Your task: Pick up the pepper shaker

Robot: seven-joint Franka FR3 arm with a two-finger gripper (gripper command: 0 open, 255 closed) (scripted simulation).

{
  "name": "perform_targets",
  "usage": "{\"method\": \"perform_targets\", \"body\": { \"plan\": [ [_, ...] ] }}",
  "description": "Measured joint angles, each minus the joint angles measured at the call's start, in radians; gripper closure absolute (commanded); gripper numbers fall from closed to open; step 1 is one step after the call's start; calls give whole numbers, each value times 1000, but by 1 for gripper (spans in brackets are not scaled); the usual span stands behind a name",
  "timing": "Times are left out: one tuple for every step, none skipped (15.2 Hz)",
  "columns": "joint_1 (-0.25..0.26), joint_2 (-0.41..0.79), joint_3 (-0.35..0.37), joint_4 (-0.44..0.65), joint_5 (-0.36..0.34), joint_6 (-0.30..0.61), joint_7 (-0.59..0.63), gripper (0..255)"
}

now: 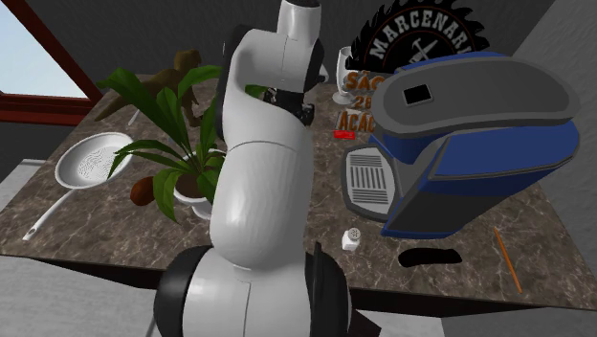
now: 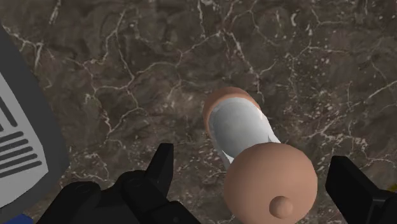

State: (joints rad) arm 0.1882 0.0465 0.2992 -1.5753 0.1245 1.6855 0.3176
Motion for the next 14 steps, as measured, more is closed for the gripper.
{"method": "perform_targets", "body": {
  "plan": [
    [10, 35, 8, 44, -9, -1, 15, 0],
    [18, 60, 14, 82, -15, -6, 29, 0],
    [23, 74, 17, 92, -19, 2, 35, 0],
    [25, 82, 18, 92, -20, 11, 37, 0],
    [26, 82, 19, 82, -20, 23, 37, 0],
    [26, 78, 19, 66, -19, 35, 36, 0],
    [27, 77, 20, 51, -18, 49, 36, 0],
    [27, 77, 20, 34, -18, 66, 34, 0],
    [27, 76, 20, 22, -17, 78, 32, 0],
    [26, 73, 20, 7, -16, 90, 30, 0],
    [25, 73, 19, 0, -15, 96, 28, 255],
    [25, 72, 19, -3, -15, 100, 27, 255],
    [25, 71, 19, -5, -15, 102, 26, 255],
    [24, 71, 19, -5, -15, 103, 26, 255]
  ]
}}
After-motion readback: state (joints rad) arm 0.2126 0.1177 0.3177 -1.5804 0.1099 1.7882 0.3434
